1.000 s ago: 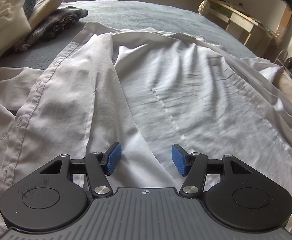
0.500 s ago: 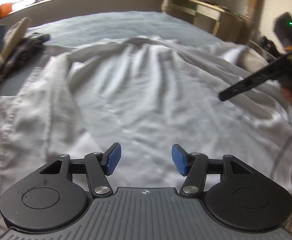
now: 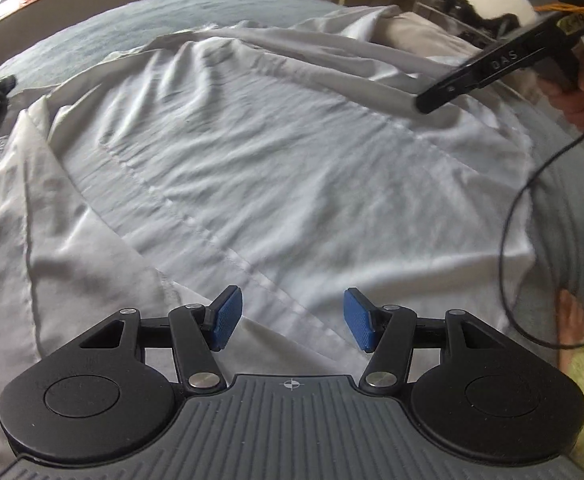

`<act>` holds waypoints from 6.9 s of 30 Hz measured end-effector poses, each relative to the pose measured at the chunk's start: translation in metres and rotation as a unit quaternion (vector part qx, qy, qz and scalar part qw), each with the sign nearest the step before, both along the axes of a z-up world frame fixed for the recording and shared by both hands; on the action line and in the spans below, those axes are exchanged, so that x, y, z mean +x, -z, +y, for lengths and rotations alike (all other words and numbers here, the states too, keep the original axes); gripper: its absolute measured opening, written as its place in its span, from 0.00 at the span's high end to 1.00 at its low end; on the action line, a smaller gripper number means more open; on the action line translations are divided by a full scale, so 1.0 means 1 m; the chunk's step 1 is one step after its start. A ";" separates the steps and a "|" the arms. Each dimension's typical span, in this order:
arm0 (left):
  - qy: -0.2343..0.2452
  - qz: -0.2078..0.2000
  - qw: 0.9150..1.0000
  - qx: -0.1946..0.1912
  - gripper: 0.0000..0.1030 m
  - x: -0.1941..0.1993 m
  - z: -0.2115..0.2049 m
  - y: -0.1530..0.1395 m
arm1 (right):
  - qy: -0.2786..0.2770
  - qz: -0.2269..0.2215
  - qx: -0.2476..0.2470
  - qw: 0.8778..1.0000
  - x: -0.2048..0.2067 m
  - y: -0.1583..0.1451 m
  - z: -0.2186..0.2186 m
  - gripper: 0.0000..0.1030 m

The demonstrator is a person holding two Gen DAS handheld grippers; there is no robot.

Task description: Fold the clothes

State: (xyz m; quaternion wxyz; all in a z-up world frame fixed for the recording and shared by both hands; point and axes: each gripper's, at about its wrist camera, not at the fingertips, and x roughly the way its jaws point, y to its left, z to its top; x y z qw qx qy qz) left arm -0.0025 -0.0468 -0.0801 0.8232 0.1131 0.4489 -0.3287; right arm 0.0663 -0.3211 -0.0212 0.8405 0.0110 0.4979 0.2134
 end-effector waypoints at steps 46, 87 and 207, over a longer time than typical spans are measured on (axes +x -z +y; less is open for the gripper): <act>-0.316 0.064 0.946 0.041 0.46 -0.025 0.213 -0.011 | -0.209 0.185 0.191 0.941 -0.106 0.045 0.172 0.71; -0.129 0.108 0.966 -0.197 0.95 0.044 0.031 -0.047 | 0.202 0.136 0.229 0.942 -0.057 0.062 0.044 0.65; -0.042 0.216 0.975 -0.042 0.54 -0.048 0.048 0.029 | 0.081 0.120 0.183 0.972 -0.001 0.087 0.053 0.71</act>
